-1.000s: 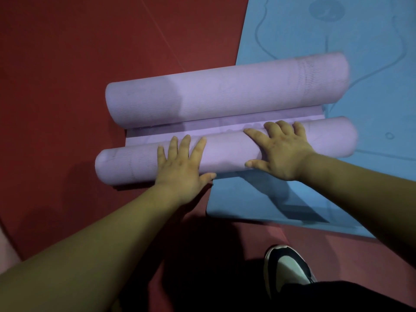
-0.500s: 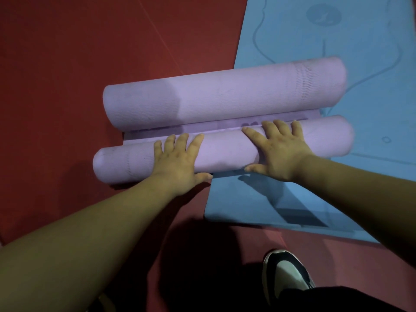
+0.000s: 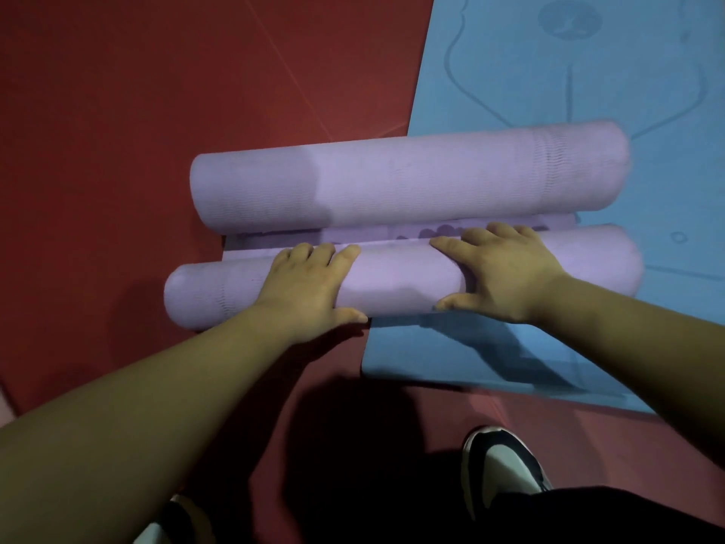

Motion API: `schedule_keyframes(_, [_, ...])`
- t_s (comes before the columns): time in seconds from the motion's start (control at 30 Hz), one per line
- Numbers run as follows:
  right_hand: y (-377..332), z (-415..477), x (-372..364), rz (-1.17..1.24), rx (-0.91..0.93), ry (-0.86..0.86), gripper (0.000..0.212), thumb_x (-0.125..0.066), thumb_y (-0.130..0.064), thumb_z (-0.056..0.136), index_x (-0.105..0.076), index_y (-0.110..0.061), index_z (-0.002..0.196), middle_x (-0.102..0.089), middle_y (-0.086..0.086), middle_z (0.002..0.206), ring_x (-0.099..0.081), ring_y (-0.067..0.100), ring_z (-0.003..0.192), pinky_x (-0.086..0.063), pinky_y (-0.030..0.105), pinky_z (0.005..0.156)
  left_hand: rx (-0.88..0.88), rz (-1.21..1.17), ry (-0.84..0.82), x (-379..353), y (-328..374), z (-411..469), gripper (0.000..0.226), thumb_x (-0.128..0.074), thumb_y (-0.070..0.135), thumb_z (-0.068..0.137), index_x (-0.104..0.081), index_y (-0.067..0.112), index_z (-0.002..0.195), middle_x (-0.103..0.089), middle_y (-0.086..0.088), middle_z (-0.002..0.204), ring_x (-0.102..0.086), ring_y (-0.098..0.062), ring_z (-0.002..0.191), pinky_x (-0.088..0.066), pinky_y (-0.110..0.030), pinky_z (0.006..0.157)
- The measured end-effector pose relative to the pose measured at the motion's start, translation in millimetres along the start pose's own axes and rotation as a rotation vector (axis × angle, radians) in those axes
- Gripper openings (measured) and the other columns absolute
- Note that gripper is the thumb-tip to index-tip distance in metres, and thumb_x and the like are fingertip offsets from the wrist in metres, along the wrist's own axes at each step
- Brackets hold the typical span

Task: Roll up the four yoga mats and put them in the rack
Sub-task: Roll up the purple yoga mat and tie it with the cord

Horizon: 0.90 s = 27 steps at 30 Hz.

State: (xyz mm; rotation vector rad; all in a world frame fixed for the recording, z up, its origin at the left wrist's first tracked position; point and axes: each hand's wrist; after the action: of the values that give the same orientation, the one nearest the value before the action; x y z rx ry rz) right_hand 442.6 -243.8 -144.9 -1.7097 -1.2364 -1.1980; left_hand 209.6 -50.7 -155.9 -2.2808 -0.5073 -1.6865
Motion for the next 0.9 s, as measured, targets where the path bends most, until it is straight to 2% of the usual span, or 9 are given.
schedule_keyframes(0.17, [-9.7,-36.9,-0.3,0.092,0.043,-0.119,0.105,-0.031,-0.101,0.059,-0.030,-0.048,0.150,-0.057,-0.008,0.133,-0.053,0.028,0.121,-0.043,0.044,0.101,-0.080,0.010,-0.115,-3.2,11.6,-39.0,0.112,-0.028,0.097,0.064,-0.023,0.032,0.155,-0.048,0.000,0.146,-0.049,-0.029,0.118,-0.040,-0.044,0.102])
schedule_keyframes(0.3, [-20.5,-66.0,-14.1,0.136,0.086,-0.162,0.106,-0.032,-0.101,0.063,-0.027,-0.046,0.153,-0.055,-0.009,0.140,-0.051,0.025,0.127,-0.042,0.042,0.104,-0.125,-0.027,-0.143,-13.1,19.7,-62.8,0.108,-0.034,0.098,0.062,-0.028,0.037,0.150,-0.055,0.007,0.136,-0.054,-0.025,0.112,-0.041,-0.043,0.100])
schedule_keyframes(0.47, [-25.9,-78.9,-35.1,0.141,0.070,-0.064,0.098,-0.034,-0.098,0.070,-0.036,-0.043,0.151,-0.056,-0.007,0.135,-0.051,0.026,0.120,-0.043,0.045,0.099,-0.090,-0.075,-0.157,-23.9,27.0,-70.1,0.107,-0.036,0.098,0.060,-0.027,0.040,0.149,-0.051,0.006,0.132,-0.049,-0.024,0.112,-0.037,-0.044,0.100])
schedule_keyframes(0.53, [-27.8,-77.0,-38.7,0.157,0.043,0.009,0.096,-0.032,-0.097,0.074,-0.043,-0.036,0.146,-0.057,-0.006,0.134,-0.052,0.027,0.119,-0.045,0.047,0.097,-0.081,-0.084,-0.143,-24.0,27.6,-68.8,0.109,-0.035,0.098,0.059,-0.028,0.039,0.150,-0.049,0.006,0.133,-0.048,-0.024,0.116,-0.033,-0.044,0.104])
schedule_keyframes(0.6, [-30.4,-75.6,-40.4,0.158,0.027,0.068,0.095,-0.030,-0.094,0.078,-0.045,-0.030,0.145,-0.055,-0.003,0.137,-0.052,0.028,0.122,-0.045,0.049,0.099,-0.067,-0.098,-0.128,-25.5,29.4,-70.1,0.110,-0.034,0.099,0.060,-0.028,0.039,0.152,-0.044,0.004,0.142,-0.043,-0.024,0.126,-0.027,-0.047,0.112])
schedule_keyframes(0.7, [-31.1,-72.8,-41.5,0.142,0.018,0.077,0.094,-0.025,-0.092,0.083,-0.037,-0.029,0.152,-0.047,0.001,0.148,-0.046,0.029,0.133,-0.041,0.053,0.106,0.006,-0.109,-0.149,-26.6,34.8,-68.4,0.109,-0.019,0.099,0.066,-0.011,0.042,0.158,-0.018,0.001,0.165,-0.018,-0.025,0.149,-0.008,-0.059,0.121])
schedule_keyframes(0.8, [-31.0,-67.4,-38.7,0.142,-0.022,0.034,0.094,-0.016,-0.091,0.085,-0.028,-0.030,0.156,-0.034,0.005,0.161,-0.032,0.030,0.146,-0.034,0.060,0.112,0.106,-0.125,-0.164,-24.1,42.1,-66.4,0.101,-0.011,0.094,0.072,0.000,0.044,0.159,0.002,0.000,0.170,0.002,-0.027,0.155,0.006,-0.061,0.121])
schedule_keyframes(0.9, [-30.3,-63.0,-37.8,0.151,-0.044,0.010,0.097,-0.007,-0.092,0.082,-0.020,-0.033,0.158,-0.012,0.003,0.170,-0.012,0.026,0.156,-0.025,0.062,0.117,0.180,-0.142,-0.054,-31.7,51.9,-72.7,0.097,-0.012,0.091,0.077,-0.010,0.040,0.160,-0.006,-0.005,0.170,-0.006,-0.032,0.156,-0.002,-0.062,0.121])
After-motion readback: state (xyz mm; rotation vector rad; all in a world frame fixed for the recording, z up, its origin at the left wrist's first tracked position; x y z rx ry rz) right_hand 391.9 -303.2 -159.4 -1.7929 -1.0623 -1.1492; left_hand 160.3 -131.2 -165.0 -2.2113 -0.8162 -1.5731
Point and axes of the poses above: each hand's wrist, its own z-axis towards the middle knuckle, its own x-axis out of the back of the hand, y = z × x
